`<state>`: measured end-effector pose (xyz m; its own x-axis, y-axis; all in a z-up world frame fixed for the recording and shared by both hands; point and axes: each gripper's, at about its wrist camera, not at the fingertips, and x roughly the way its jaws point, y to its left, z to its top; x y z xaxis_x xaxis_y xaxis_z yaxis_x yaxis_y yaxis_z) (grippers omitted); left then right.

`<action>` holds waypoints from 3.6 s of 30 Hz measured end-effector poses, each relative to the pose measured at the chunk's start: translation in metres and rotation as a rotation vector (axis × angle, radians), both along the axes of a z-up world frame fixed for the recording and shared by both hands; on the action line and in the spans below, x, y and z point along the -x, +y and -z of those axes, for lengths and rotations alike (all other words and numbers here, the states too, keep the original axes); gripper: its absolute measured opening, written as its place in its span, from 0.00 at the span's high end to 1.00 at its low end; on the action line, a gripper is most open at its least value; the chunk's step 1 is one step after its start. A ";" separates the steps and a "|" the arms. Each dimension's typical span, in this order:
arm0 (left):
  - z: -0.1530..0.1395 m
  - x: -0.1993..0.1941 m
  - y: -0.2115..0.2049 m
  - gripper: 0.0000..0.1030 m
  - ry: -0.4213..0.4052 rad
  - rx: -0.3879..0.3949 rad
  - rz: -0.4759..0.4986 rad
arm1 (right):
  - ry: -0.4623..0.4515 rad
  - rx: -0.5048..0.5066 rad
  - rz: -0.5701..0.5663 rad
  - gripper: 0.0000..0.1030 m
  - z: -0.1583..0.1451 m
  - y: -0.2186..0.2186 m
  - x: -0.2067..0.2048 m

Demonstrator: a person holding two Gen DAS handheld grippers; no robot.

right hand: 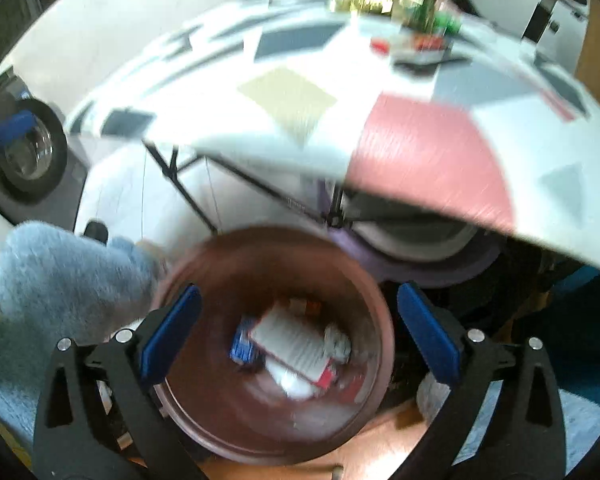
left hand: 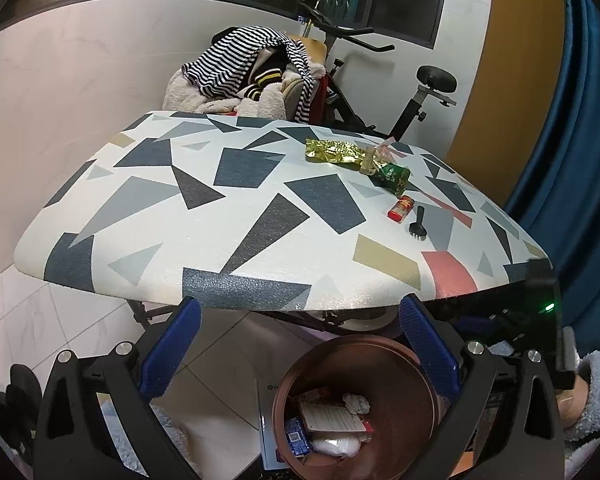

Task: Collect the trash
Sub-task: 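Raise both open tools back to the wrappers on the table, then grasp the green wrapper with the right tool while the left grasps the gold foil wrapper, then carry the held gold foil and green wrapper down to the brown bin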

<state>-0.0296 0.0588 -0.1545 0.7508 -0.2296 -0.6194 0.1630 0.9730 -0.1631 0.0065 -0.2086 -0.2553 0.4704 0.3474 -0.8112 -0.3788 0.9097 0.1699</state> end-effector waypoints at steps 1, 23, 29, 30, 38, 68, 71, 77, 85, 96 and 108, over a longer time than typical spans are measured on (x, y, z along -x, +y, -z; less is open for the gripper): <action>-0.001 0.000 0.000 0.06 -0.002 -0.002 0.000 | -0.034 -0.007 0.009 0.06 -0.007 -0.003 0.002; -0.008 -0.019 -0.002 0.06 -0.014 -0.011 -0.001 | -0.230 -0.045 0.158 0.06 -0.074 -0.062 -0.021; -0.009 -0.033 0.000 0.06 0.005 0.005 0.005 | -0.226 -0.039 0.143 0.06 -0.081 -0.067 -0.040; -0.010 -0.036 0.001 0.06 0.008 0.008 0.005 | -0.231 -0.034 0.138 0.06 -0.084 -0.068 -0.046; -0.028 -0.079 0.007 0.06 0.021 -0.006 0.016 | -0.281 0.000 0.070 0.17 -0.104 -0.068 -0.106; 0.017 -0.328 -0.032 0.24 0.275 0.284 0.089 | -0.266 -0.126 0.078 0.79 -0.071 -0.057 -0.247; 0.031 -0.360 -0.042 0.31 0.319 0.317 0.072 | -0.256 -0.176 0.103 0.79 -0.073 -0.066 -0.249; 0.044 -0.394 -0.063 0.40 0.314 0.203 0.088 | -0.245 -0.206 0.121 0.79 -0.074 -0.076 -0.253; 0.056 -0.416 -0.063 0.49 0.335 0.287 0.069 | -0.239 -0.221 0.115 0.79 -0.074 -0.078 -0.253; 0.055 -0.416 -0.086 0.57 0.300 0.127 0.084 | -0.231 -0.224 0.115 0.79 -0.073 -0.078 -0.253; 0.042 -0.399 -0.080 0.82 0.244 0.119 0.093 | -0.221 -0.217 0.123 0.80 -0.071 -0.078 -0.255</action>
<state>0.3691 -0.0214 -0.1965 0.5553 -0.3727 -0.7434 0.1925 0.9273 -0.3210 0.2612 -0.2866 -0.1839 0.6757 0.4307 -0.5983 -0.3174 0.9025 0.2912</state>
